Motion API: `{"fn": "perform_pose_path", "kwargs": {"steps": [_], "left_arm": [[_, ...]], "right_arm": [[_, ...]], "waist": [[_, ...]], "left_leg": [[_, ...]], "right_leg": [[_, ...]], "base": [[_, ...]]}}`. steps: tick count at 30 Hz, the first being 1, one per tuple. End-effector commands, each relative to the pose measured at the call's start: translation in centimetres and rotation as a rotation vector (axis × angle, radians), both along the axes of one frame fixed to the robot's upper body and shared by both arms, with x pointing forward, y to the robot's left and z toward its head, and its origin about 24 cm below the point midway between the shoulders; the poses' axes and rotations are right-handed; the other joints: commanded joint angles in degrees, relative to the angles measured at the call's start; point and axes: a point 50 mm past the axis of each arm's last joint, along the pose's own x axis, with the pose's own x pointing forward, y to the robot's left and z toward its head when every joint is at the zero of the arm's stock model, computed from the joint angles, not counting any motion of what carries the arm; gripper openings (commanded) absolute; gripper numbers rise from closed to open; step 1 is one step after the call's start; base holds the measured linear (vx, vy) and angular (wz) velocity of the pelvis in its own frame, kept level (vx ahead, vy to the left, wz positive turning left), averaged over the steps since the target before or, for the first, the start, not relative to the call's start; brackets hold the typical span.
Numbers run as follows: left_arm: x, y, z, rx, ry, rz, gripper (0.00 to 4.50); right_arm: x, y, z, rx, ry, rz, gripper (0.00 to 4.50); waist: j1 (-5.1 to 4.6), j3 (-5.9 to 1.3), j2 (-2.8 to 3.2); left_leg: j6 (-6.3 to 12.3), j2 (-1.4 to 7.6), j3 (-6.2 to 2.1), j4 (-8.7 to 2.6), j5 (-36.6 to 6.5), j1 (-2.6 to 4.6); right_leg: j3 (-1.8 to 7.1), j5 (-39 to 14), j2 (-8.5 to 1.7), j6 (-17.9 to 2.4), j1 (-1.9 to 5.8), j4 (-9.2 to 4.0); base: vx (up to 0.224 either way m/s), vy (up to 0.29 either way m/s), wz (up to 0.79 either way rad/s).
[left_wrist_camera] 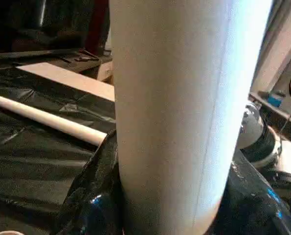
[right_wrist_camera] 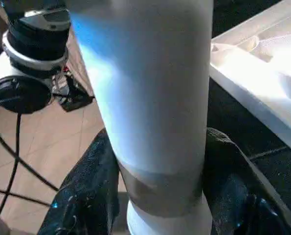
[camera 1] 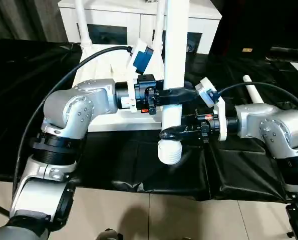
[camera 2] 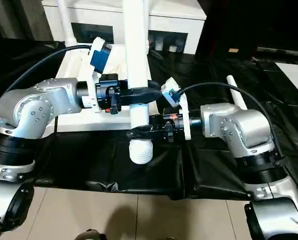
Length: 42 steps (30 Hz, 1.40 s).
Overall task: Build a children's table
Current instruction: Pick table leg
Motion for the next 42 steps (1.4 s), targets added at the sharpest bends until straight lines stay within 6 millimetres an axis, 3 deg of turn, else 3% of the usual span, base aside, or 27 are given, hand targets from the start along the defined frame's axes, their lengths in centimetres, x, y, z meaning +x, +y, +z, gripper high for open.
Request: {"fn": "perform_pose_path", "kwargs": {"steps": [1, 9, 10, 17, 24, 29, 33, 34, 42], "left_arm": [[-0.3, -0.3, 1.1, -0.053, -0.002, -0.040, 2.55], [-1.4, 0.5, 1.2, -0.089, 0.026, -0.118, 3.21], [-1.4, 0.5, 1.2, -0.089, 0.025, -0.117, 3.42], [-1.2, 1.6, 0.5, -0.078, -0.018, -0.025, 3.92], [0.6, 1.0, 0.9, -0.089, -0.038, 0.105, 3.92], [1.0, 0.1, 1.8, -0.129, -0.047, 0.103, 3.92], [1.1, -0.6, 2.3, -0.152, -0.054, 0.090, 3.92], [0.9, -0.9, 2.5, -0.165, -0.054, 0.061, 3.65], [1.0, -1.4, 2.2, -0.160, -0.022, 0.053, 3.05]], "right_arm": [[0.1, -0.5, 0.3, 0.021, -0.010, -0.036, 1.98], [0.1, -2.1, 0.5, 0.041, -0.027, -0.120, 1.94], [0.1, -2.1, 0.5, 0.041, -0.028, -0.122, 1.93], [0.0, -4.5, 0.3, 0.045, -0.052, -0.266, 1.90], [0.0, -3.6, -0.1, 0.051, -0.056, -0.258, 1.88], [0.2, -2.8, -0.8, 0.021, -0.057, -0.248, 1.86], [0.1, -2.1, -1.6, -0.011, -0.057, -0.237, 1.86], [0.1, -1.8, -1.8, -0.021, -0.059, -0.232, 1.86], [0.3, -1.1, -1.7, -0.023, -0.071, -0.222, 1.86]], "waist": [[-0.08, -4.61, -0.33], [-0.13, -4.55, 0.03], [-0.09, -4.49, 0.32], [-0.19, -4.51, 0.51], [-0.22, -4.31, 0.76], [-0.16, -4.45, 0.36], [-0.09, -4.52, 0.40], [-0.12, -4.52, 0.33], [-0.20, -4.46, 0.45]], "left_leg": [[-0.98, 2.28, -0.96, -4.03, -9.0, 1.66], [-1.77, 2.29, -1.05, -4.15, -10.8, 1.83], [-1.85, 2.25, -1.08, -4.16, -11.0, 1.81], [-2.68, 2.22, -1.27, -4.38, -13.1, 1.84], [-3.15, 2.23, -1.28, -4.41, -15.0, 2.12], [-2.86, 2.22, -1.32, -4.42, -13.6, 1.82], [-2.46, 2.23, -1.35, -4.35, -12.7, 1.75], [-2.29, 2.21, -1.33, -4.36, -12.4, 1.70], [-2.07, 2.33, -1.33, -4.46, -13.0, 1.87]], "right_leg": [[1.81, -9.2, -2.49, -14.6, 2.82, -3.42], [1.77, -10.7, -2.33, -14.0, 2.61, -3.60], [1.80, -11.0, -2.35, -13.9, 2.60, -3.63], [1.72, -12.6, -2.33, -13.0, 2.74, -3.87], [1.75, -15.0, -2.30, -12.4, 2.34, -4.48], [1.70, -13.3, -2.38, -12.7, 2.64, -4.17], [1.69, -12.3, -2.49, -13.1, 2.77, -4.07], [1.68, -12.0, -2.48, -13.2, 2.82, -4.06], [1.70, -11.7, -2.42, -13.5, 2.75, -4.03]], "base": [[0.000, 0.000, 0.00], [0.000, 0.000, 0.00], [0.000, 0.000, 0.00], [0.000, 0.000, 0.00], [0.000, 0.000, 0.00], [0.000, 0.000, 0.00], [0.000, 0.000, 0.00], [0.000, 0.000, 0.00], [0.000, 0.000, 0.00]]}}
